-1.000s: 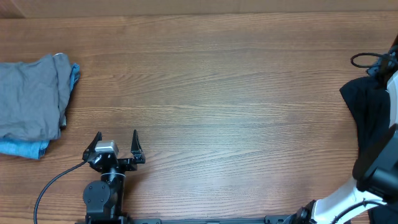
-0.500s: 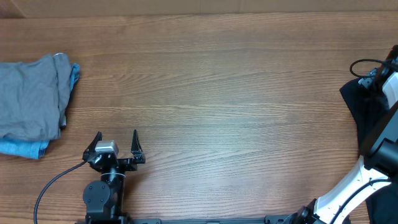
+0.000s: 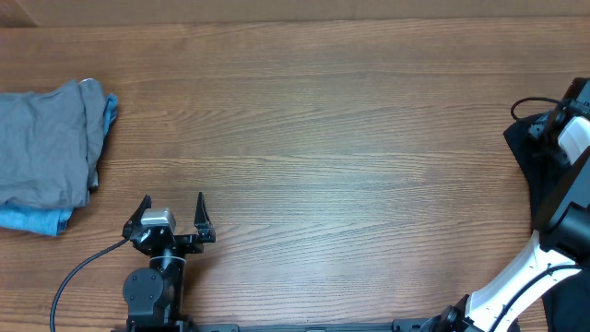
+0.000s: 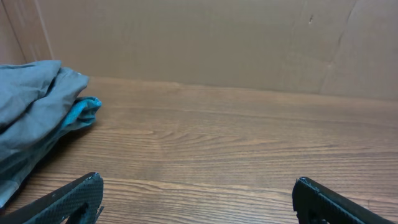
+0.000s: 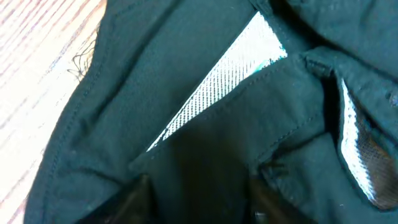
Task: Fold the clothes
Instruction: 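Reach the right gripper to the black garment pile and grasp it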
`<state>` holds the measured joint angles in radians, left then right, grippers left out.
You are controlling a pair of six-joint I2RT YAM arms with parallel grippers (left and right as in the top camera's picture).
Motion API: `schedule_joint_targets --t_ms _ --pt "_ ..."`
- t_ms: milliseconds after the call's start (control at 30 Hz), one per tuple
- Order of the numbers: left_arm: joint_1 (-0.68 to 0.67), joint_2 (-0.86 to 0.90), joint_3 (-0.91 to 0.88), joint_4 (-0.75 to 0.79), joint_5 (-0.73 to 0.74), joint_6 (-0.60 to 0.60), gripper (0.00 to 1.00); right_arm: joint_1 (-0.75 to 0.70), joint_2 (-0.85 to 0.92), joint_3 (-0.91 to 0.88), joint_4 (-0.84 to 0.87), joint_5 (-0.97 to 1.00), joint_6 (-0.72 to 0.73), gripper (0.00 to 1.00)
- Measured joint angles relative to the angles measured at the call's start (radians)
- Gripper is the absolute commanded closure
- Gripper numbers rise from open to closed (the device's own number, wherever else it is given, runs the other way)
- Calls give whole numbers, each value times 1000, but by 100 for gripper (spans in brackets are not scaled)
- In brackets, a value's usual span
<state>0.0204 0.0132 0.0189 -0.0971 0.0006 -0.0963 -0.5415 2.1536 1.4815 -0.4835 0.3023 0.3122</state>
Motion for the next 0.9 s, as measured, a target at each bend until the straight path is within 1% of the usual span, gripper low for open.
schedule_joint_targets --t_ms 33,100,133,167,300,400,500,567,633,767,833,900 --pt "0 0 0 0 0 0 0 0 0 0 -5 0 -1 65" --pt "0 0 0 0 0 0 0 0 0 0 -7 0 6 72" --pt "0 0 0 0 0 0 0 0 0 -1 -8 0 0 82" --pt "0 0 0 0 0 0 0 0 0 -1 -10 0 1 96" --pt "0 0 0 0 0 0 0 0 0 -1 -13 3 0 96" --pt "0 0 0 0 0 0 0 0 0 35 -77 21 -18 96" --pt "0 0 0 0 0 0 0 0 -27 106 -160 42 -30 96" --pt "0 0 0 0 0 0 0 -1 -104 119 -168 53 -53 96" --pt "0 0 0 0 0 0 0 -2 -238 125 -172 89 -70 96" --pt "0 0 0 0 0 0 0 -3 -447 136 -183 146 -87 96" --pt "0 0 0 0 0 0 0 -3 -540 143 -184 156 -111 96" --pt "0 0 0 0 0 0 0 -3 -588 169 -191 159 -137 96"
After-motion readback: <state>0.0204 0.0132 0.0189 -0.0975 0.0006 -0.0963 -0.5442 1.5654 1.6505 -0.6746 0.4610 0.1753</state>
